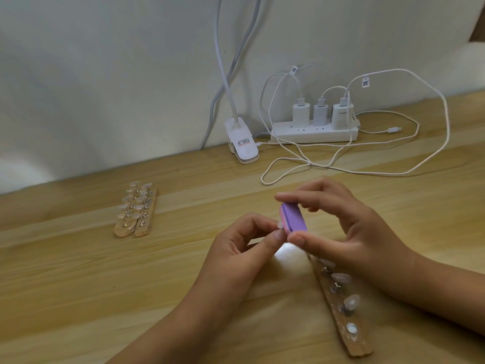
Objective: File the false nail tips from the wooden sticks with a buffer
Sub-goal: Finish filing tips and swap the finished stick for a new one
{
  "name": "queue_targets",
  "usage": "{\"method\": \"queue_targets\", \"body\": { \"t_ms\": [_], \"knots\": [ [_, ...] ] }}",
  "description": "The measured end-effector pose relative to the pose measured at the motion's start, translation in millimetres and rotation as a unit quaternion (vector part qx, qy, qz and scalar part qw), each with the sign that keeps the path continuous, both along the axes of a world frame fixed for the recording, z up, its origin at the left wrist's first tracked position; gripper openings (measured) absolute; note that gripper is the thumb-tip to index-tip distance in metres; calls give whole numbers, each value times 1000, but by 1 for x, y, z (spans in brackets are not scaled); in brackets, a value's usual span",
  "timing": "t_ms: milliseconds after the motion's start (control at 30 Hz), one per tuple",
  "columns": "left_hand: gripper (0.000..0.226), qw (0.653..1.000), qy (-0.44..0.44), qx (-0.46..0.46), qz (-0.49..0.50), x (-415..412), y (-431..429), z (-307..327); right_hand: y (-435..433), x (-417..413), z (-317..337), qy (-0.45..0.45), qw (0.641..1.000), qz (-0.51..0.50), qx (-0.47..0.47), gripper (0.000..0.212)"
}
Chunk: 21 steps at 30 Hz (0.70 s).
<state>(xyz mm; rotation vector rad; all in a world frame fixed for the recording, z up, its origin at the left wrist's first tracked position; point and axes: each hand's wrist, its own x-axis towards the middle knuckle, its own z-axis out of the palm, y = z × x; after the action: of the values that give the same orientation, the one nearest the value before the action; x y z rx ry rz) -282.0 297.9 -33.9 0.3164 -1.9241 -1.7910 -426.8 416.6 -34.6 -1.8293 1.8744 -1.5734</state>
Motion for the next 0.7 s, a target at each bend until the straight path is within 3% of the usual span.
{"method": "queue_targets", "body": {
  "t_ms": [67, 167, 300, 400, 533, 633, 700],
  "knots": [
    [7, 1000, 2, -7, -9, 0, 2, 0, 0, 0, -1, 10, 1000, 9, 2, 44],
    [7, 1000, -10, -6, -7, 0, 1, -1, 2, -1, 2, -55, 998, 5, 17, 40],
    [21, 1000, -20, -9, -2, 2, 0, -2, 2, 0, 1, -2, 999, 24, 21, 39],
    [21, 1000, -16, -1, 5, 2, -1, -2, 2, -1, 2, -51, 998, 11, 32, 40],
    [23, 1000, -16, -10, -1, 2, -1, -2, 4, 1, 1, 17, 999, 28, 18, 39],
    [18, 1000, -14, -2, 4, 2, -1, -2, 3, -1, 1, -27, 999, 18, 33, 39],
    [17, 1000, -17, -17, -5, 3, -1, -1, 4, 0, 1, -10, 999, 27, 27, 38]
  ]
}}
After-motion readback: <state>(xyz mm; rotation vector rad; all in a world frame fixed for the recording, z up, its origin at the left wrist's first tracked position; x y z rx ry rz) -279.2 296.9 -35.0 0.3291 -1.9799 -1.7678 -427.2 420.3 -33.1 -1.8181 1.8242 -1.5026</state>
